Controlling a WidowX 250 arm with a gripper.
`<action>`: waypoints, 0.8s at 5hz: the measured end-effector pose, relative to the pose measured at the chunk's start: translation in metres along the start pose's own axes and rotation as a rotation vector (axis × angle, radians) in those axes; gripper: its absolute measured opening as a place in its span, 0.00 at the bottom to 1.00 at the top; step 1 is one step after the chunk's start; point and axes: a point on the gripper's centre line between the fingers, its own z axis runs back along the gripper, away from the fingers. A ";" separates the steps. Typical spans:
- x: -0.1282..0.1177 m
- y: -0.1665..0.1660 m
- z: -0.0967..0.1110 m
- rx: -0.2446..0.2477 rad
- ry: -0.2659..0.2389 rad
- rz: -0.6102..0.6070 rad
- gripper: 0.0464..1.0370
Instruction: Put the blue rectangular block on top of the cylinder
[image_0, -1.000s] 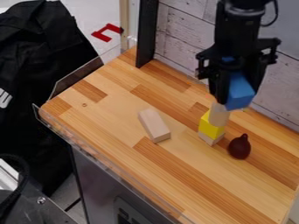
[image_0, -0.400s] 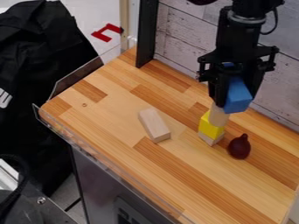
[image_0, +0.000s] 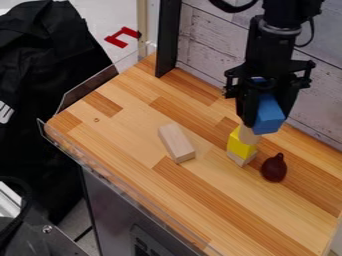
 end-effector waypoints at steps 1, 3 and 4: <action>0.002 0.001 -0.003 0.001 0.010 0.007 0.54; 0.002 0.001 -0.003 -0.002 0.017 -0.001 0.54; 0.003 0.002 -0.008 0.011 0.030 0.001 0.59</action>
